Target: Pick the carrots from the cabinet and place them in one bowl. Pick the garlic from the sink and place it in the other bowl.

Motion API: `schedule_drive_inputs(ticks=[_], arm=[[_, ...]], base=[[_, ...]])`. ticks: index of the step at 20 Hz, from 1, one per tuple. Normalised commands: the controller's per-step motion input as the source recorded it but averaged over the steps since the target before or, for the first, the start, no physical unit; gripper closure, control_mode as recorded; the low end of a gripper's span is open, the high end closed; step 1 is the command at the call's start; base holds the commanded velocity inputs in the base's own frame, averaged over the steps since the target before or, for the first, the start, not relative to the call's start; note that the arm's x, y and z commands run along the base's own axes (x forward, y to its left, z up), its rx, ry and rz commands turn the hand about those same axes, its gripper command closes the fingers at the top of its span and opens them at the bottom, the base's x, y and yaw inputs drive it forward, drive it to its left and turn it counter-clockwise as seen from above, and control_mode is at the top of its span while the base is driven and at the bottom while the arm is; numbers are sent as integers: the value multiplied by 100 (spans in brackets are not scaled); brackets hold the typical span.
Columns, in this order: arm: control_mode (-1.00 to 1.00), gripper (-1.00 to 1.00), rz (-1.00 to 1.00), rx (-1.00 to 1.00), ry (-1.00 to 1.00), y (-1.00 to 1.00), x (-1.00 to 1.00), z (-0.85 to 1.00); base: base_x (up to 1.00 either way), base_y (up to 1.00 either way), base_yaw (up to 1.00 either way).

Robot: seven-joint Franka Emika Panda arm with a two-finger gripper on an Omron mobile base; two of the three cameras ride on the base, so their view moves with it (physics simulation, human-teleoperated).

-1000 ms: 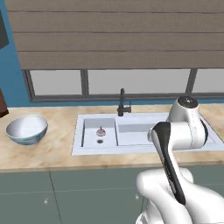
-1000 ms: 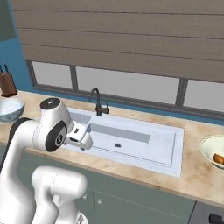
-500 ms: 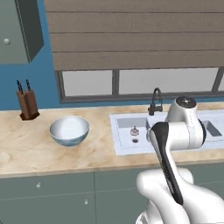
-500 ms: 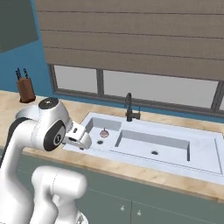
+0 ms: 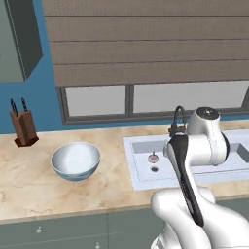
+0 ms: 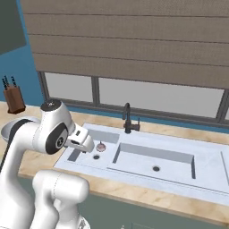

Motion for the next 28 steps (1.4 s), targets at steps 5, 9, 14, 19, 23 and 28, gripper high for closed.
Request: schedule_drive_inputs(ticks=[5, 9, 14, 19, 23, 28], arm=[[-100, -100, 0, 0, 0, 0, 6, 0], [-100, -100, 0, 0, 0, 0, 0, 0], [-100, -100, -6, 0, -4, 18, 64, -16], [-100, -100, 0, 2, -10, 0, 85, -28], [-100, -100, 0, 6, 0, 0, 84, -4], [-100, -100, 0, 5, 10, 0, 29, 6]], base=[[13, 0, 0], [0, 0, 0], [0, 0, 0], [0, 0, 0], [0, 0, 0], [0, 0, 0]])
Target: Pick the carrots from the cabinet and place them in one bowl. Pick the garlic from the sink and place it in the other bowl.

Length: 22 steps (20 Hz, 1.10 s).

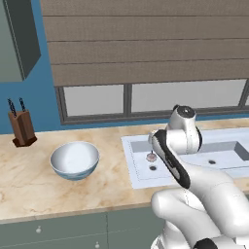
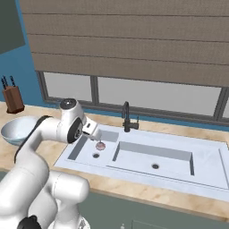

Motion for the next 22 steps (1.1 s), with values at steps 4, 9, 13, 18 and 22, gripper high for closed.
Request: schedule_drive_inputs(ticks=[4, 9, 13, 18, 22], arm=[[-100, -100, 0, 4, 10, 5, 0, -3], [-100, -100, 0, 0, 5, 10, 4, -35], [-100, -100, 0, -1, 1, 6, 27, -56], [-100, -100, 0, 2, 7, -1, 45, -43], [-100, -100, 0, 2, 11, 0, 43, -16]], base=[[0, 0, 0], [0, 0, 0], [0, 0, 0], [0, 0, 0], [0, 0, 0]])
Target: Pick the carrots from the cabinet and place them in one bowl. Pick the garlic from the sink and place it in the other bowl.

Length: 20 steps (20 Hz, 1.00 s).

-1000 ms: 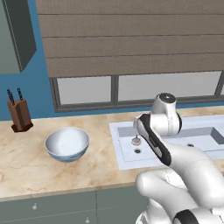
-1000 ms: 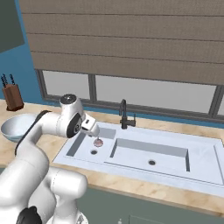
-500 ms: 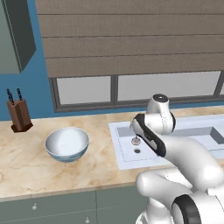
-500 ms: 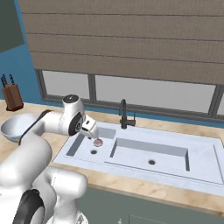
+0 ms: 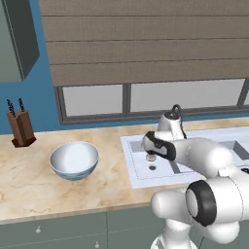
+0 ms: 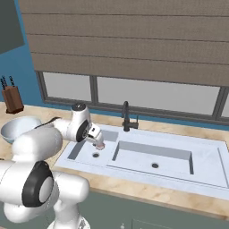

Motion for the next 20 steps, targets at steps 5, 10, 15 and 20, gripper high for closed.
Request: schedule_drive_inputs(ticks=[5, 10, 15, 20], arm=[[-100, -100, 0, 0, 14, 0, 41, 0], [-100, -100, 0, 0, 18, 0, 16, 0], [-100, -100, 0, 0, 16, 0, 13, -4], [-100, -100, 0, 0, 1, 0, 4, -42]], base=[[0, 0, 0], [0, 0, 0], [0, 0, 0], [0, 0, 0]])
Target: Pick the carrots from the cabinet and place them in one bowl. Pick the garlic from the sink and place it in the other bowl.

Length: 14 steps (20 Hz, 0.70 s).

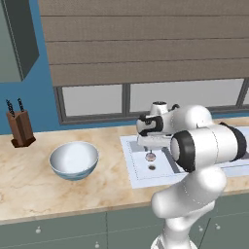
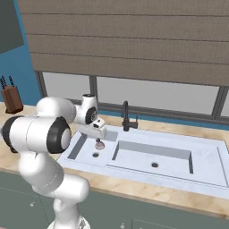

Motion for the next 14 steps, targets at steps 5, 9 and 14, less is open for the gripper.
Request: schedule_drive_inputs(ticks=[5, 9, 14], arm=[[-100, -100, 0, 0, -14, 0, 3, -49], [-100, -100, 0, 0, -10, 0, 23, -22], [-100, -100, 0, 0, -10, 0, 27, -7]], base=[[0, 0, 0], [0, 0, 0], [0, 0, 0]])
